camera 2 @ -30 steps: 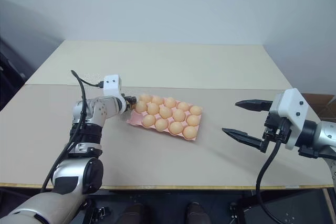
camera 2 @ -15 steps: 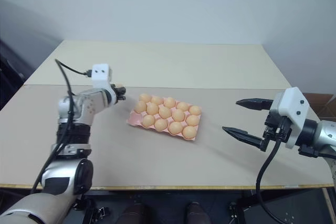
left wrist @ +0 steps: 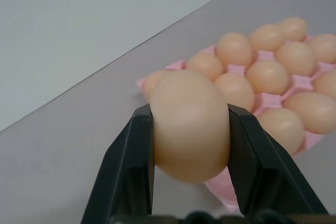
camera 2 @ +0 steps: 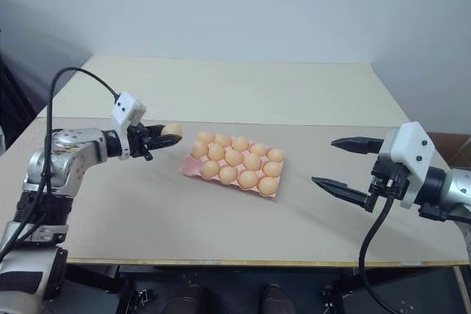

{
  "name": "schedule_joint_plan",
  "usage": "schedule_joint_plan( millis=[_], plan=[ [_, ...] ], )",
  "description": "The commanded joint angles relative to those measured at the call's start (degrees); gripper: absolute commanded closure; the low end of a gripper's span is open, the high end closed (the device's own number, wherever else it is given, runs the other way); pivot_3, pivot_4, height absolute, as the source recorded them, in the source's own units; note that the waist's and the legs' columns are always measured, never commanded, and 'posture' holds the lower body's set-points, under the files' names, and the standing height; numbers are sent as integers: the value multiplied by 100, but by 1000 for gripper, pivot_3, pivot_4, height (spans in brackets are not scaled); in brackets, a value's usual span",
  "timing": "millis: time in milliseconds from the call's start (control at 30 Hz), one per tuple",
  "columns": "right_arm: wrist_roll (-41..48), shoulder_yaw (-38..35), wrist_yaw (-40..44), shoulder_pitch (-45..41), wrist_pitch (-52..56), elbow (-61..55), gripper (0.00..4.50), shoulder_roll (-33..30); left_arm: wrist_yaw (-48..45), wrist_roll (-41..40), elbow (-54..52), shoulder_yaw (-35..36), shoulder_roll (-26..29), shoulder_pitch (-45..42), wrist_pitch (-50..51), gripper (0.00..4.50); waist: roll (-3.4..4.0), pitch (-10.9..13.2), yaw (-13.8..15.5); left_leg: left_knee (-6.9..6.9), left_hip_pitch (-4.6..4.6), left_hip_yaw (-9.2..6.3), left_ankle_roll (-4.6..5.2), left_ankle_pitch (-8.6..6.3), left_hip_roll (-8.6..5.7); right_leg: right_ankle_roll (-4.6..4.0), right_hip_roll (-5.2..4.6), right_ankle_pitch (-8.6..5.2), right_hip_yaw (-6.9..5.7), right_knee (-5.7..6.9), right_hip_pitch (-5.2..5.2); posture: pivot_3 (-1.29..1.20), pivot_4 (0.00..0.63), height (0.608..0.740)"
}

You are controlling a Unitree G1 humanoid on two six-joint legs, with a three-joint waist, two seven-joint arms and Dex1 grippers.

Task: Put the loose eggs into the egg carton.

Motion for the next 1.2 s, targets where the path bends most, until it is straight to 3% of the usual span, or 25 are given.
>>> schedule_joint_plan(
  millis=[33, 533, 833, 1200],
  plan=[
    [123, -233, -79, 18, -55, -156, 0, 33, -528, 77, 296, -144, -47, -81, -612, 2828, 0, 0, -1, 0, 0, 0, 0, 0, 0, 1, 0, 0, 0, 0, 0, 0, 150, 740],
    [172, -364, -210, 181, -29, -317, 0, 81, -689, 655, 1136, -570, -596, -405, -1172, 2828, 0, 0, -16, 3, -4, -2, 1, 0, 0, 35, 2, 20, -1, 1, -1, 0, 150, 740],
    [176, -375, -235, 252, -52, -338, 0, 118, -791, 512, 527, -325, -183, -169, -932, 71, 0, 0, -23, 3, -3, -2, 1, 0, 3, 34, 4, 20, 0, 2, -2, 0, 150, 740],
    [116, -187, -189, 112, -116, -113, 0, 141, -809, -119, -426, 862, 749, 607, -727, 9, 0, 0, -40, 3, 3, -1, 1, 0, 8, 11, 4, 6, 0, 3, -2, 0, 150, 740]
  ],
)
